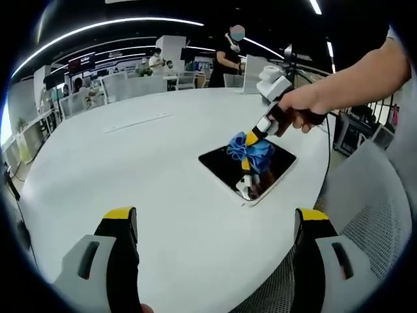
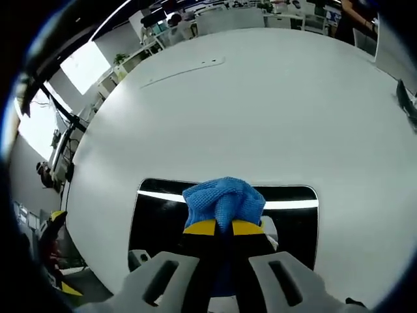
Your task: Wipe the mirror surface with the cleaning cloth until all visible marks leave the cleaned area.
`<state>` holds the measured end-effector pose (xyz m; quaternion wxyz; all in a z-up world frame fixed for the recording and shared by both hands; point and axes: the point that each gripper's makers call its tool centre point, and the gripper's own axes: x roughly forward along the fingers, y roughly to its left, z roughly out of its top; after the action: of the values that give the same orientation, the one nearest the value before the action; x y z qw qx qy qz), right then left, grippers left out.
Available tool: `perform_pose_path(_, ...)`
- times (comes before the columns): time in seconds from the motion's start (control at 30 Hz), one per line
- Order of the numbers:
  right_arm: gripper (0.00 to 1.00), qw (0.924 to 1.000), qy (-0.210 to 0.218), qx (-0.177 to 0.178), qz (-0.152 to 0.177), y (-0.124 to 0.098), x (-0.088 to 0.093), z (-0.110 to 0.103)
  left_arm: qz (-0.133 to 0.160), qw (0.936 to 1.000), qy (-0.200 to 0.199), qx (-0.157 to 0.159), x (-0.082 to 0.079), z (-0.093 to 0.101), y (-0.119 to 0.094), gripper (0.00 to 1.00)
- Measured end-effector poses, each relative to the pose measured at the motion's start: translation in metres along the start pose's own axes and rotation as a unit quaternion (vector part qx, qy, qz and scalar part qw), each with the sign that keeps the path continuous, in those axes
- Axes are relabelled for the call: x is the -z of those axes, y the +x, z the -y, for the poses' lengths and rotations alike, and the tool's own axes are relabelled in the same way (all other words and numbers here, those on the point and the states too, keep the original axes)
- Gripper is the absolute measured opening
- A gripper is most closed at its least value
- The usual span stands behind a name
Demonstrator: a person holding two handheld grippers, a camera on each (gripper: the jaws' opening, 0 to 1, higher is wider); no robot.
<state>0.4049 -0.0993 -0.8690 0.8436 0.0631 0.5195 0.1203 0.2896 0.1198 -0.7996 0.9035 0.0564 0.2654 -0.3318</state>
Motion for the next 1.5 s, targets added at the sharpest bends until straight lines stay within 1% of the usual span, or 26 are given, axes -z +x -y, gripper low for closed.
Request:
perform_pose_path(0.13,0.01,1.0,0.0,-0.003,-0.006,-0.006,0.012,-0.002,0.002,1.0,-0.002,-0.005,-0.001,-0.002,-0.001,0.99)
perform_pose_path(0.4,0.01,0.9999,-0.012,-0.002,-0.007,-0.017,0.032,-0.007,0.001,1.0,0.007,-0.003,-0.001,0.0,-0.002,0.99)
perform_pose_path(0.67,0.01,0.9999,-0.008,-0.004,-0.011,-0.025,0.046,-0.008,0.004,0.9999,0.012,-0.007,-0.002,0.0,-0.003,0.99)
perform_pose_path(0.9,0.01,0.9999,-0.008,-0.002,-0.008,-0.029,0.056,-0.009,0.008,0.9998,0.013,-0.009,-0.004,0.001,-0.004,0.99)
perform_pose_path(1.3,0.01,0.9999,-0.007,-0.009,-0.008,-0.034,0.07,-0.011,0.002,0.9998,0.02,-0.008,-0.003,0.001,-0.004,0.99)
perform_pose_path(1.5,0.01,0.9999,0.002,-0.015,-0.006,-0.039,0.081,-0.013,0.001,0.9997,0.021,-0.008,-0.003,0.001,-0.003,0.99)
